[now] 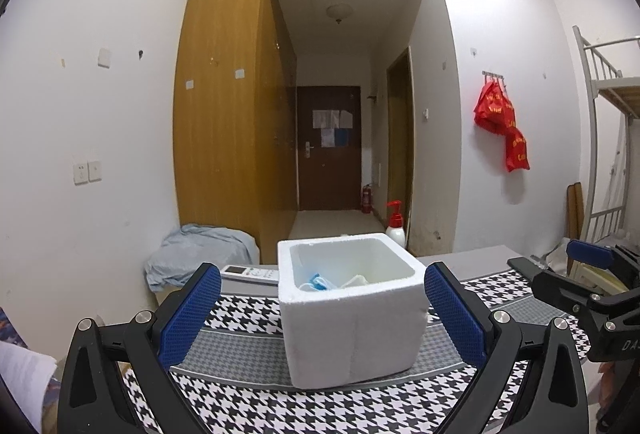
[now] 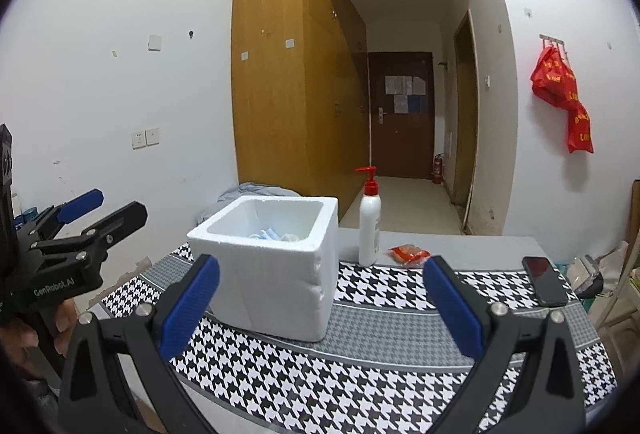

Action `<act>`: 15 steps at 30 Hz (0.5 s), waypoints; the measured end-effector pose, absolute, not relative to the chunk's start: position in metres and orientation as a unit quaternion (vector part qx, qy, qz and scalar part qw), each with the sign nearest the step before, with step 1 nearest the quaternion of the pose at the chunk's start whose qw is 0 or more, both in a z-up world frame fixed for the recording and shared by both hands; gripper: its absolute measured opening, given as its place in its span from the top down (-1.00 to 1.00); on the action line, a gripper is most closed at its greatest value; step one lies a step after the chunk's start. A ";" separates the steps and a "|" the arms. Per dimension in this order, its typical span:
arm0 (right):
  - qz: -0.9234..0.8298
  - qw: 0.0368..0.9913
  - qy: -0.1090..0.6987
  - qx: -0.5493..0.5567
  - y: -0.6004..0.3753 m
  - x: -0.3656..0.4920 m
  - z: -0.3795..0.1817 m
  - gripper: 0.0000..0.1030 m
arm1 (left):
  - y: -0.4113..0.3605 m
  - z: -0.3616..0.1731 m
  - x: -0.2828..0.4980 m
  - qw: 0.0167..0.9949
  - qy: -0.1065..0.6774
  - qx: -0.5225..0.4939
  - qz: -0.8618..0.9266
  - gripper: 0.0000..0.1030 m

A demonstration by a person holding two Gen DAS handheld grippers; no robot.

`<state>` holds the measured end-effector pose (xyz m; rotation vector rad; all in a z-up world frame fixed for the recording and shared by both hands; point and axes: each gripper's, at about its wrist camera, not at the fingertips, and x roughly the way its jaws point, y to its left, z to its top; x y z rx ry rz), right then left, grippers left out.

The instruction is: Organize soft objects

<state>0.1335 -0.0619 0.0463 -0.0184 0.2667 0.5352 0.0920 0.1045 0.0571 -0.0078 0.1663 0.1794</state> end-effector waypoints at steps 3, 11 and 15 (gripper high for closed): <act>0.263 0.956 0.128 -0.005 -0.067 0.126 0.037 -0.99 | 0.101 0.047 0.088 0.993 0.082 -0.003 0.087 -0.98; 0.262 0.957 0.124 0.022 -0.079 0.114 0.016 -0.99 | 0.086 0.024 0.078 0.993 0.089 -0.001 0.082 -0.98; 0.258 0.958 0.127 0.018 -0.081 0.111 0.007 -0.99 | 0.081 0.014 0.073 0.992 0.091 -0.004 0.088 -0.98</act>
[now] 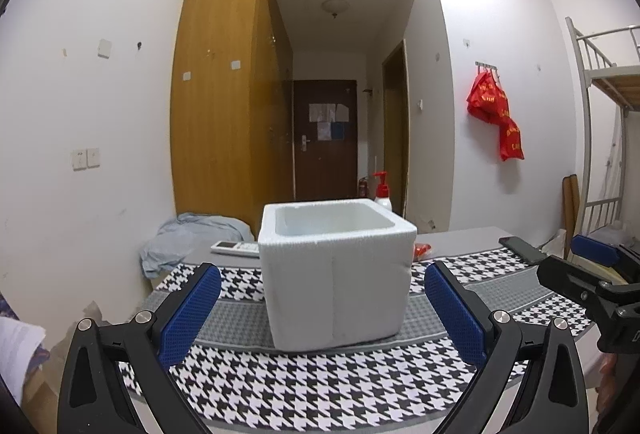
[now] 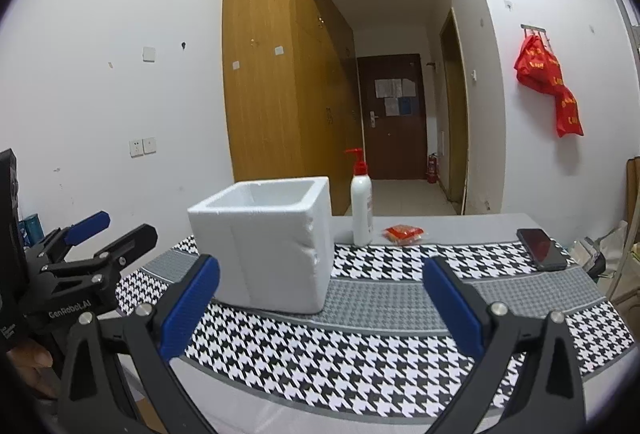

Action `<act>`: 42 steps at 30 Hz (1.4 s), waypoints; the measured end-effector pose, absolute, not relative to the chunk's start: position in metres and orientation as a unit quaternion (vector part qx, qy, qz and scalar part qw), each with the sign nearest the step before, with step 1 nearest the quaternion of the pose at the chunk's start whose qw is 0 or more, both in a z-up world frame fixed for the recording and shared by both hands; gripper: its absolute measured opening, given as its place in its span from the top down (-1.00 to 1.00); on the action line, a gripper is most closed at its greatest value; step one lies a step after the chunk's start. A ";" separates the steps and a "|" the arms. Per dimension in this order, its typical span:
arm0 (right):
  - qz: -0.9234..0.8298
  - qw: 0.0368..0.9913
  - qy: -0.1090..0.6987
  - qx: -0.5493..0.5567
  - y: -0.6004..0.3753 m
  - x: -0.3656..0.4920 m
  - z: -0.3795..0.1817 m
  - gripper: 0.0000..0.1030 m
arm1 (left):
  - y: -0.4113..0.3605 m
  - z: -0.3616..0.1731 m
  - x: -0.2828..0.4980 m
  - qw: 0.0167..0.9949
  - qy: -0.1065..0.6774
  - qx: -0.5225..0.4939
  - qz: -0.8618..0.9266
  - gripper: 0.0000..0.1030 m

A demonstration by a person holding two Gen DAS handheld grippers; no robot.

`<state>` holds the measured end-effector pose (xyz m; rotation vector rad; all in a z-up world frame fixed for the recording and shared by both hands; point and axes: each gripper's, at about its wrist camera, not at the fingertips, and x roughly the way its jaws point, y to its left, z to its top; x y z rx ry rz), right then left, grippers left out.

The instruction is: Organize soft objects

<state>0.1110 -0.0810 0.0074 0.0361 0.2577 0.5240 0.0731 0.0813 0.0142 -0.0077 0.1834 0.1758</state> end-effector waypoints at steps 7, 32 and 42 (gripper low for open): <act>0.267 0.952 0.144 0.040 -0.087 0.108 -0.010 -0.99 | 0.078 -0.002 0.063 0.992 0.085 -0.011 0.096 -0.98; 0.258 0.956 0.137 0.029 -0.100 0.037 -0.027 -0.99 | 0.064 -0.016 0.001 0.992 0.075 -0.019 0.101 -0.98; 0.258 0.957 0.128 0.024 -0.100 0.034 -0.021 -0.99 | 0.061 -0.011 -0.010 0.993 0.060 -0.018 0.104 -0.98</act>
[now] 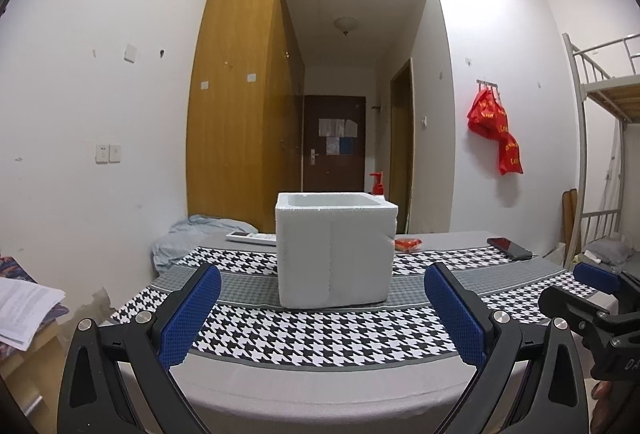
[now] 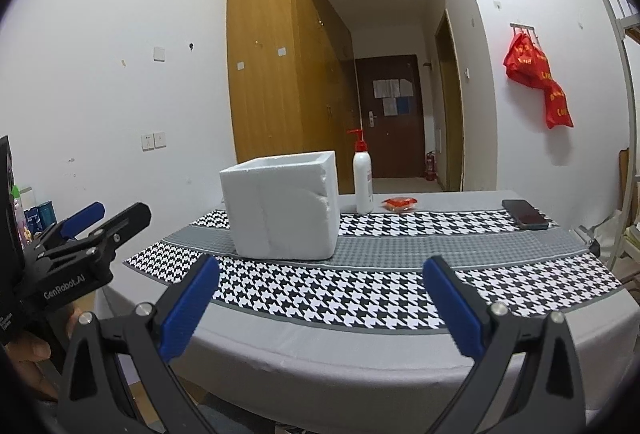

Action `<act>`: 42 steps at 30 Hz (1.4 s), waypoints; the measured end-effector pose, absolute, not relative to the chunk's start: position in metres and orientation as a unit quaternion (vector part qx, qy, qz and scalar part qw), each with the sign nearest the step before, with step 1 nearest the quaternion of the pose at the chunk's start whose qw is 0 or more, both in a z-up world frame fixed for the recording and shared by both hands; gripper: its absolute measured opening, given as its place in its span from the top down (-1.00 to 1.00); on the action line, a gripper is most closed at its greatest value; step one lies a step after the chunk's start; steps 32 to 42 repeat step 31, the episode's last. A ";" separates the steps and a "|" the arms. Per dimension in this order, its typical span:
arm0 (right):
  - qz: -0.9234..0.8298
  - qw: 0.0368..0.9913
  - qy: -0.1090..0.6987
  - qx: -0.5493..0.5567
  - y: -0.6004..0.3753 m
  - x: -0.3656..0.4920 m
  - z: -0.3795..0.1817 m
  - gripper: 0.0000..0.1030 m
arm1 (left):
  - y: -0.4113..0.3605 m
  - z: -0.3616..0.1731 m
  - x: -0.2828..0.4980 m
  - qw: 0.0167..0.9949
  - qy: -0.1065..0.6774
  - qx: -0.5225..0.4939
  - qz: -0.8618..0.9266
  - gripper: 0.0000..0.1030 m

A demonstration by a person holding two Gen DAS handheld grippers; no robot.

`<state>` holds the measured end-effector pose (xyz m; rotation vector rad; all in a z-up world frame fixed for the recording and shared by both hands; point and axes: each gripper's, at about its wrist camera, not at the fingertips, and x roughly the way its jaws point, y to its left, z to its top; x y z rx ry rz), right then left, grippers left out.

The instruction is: Organize soft objects

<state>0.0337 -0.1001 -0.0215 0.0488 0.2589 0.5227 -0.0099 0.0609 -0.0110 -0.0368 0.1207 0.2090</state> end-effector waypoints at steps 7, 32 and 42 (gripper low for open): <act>0.262 0.955 0.135 0.025 -0.101 0.035 -0.024 -0.99 | 0.062 -0.014 -0.007 0.992 0.066 -0.017 0.107 -0.98; 0.267 0.954 0.138 0.017 -0.096 0.033 -0.025 -0.99 | 0.064 -0.015 -0.013 0.992 0.069 -0.020 0.106 -0.98; 0.267 0.954 0.138 0.017 -0.096 0.033 -0.025 -0.99 | 0.064 -0.015 -0.013 0.992 0.069 -0.020 0.106 -0.98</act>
